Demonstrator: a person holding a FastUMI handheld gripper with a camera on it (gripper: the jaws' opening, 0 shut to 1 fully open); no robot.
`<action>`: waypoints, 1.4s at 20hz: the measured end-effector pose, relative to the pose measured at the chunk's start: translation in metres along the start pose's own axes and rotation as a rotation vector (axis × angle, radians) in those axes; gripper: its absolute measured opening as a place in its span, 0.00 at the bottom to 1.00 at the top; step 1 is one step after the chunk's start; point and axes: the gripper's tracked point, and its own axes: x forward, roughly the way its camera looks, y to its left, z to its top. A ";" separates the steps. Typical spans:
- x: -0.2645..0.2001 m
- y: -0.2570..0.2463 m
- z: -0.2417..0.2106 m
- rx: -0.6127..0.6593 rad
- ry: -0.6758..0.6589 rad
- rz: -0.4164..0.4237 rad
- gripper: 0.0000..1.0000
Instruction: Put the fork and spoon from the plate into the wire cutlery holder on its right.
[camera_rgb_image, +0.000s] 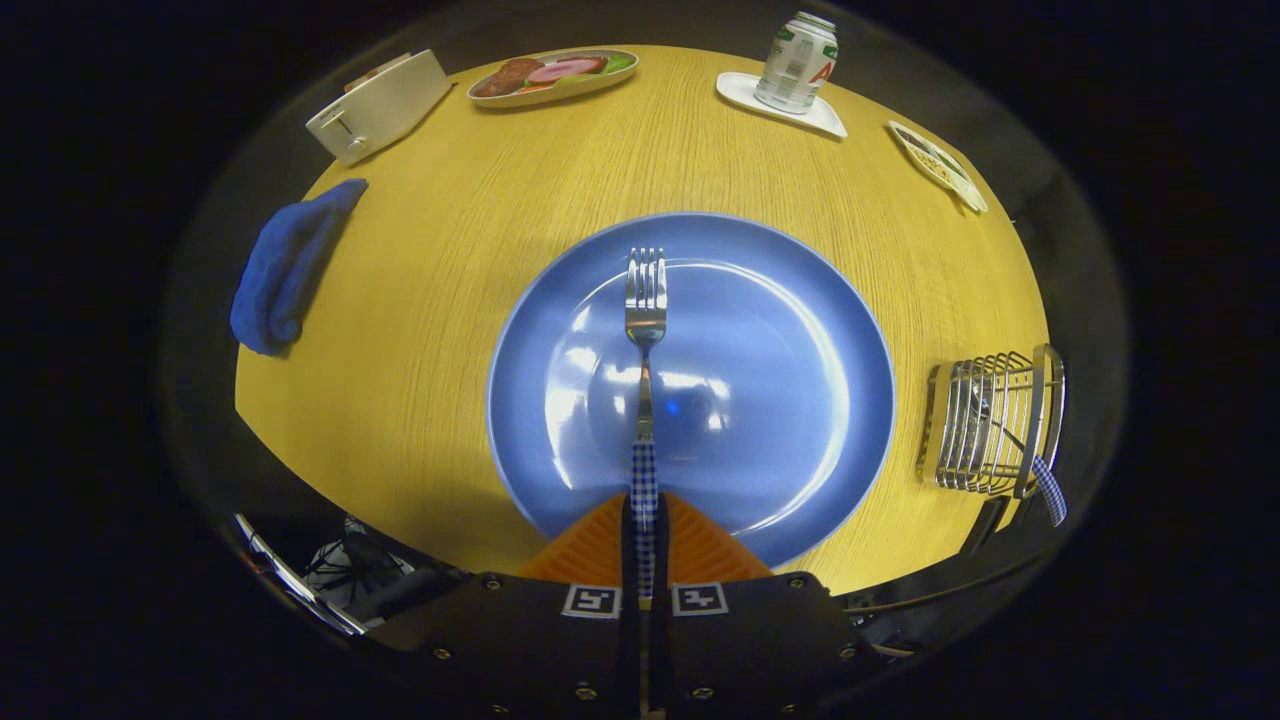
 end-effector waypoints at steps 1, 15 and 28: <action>-0.001 0.000 0.000 -0.008 0.002 -0.002 0.04; -0.064 -0.036 -0.013 -0.128 0.048 0.004 0.04; -0.143 -0.124 -0.048 -0.177 0.119 -0.077 0.04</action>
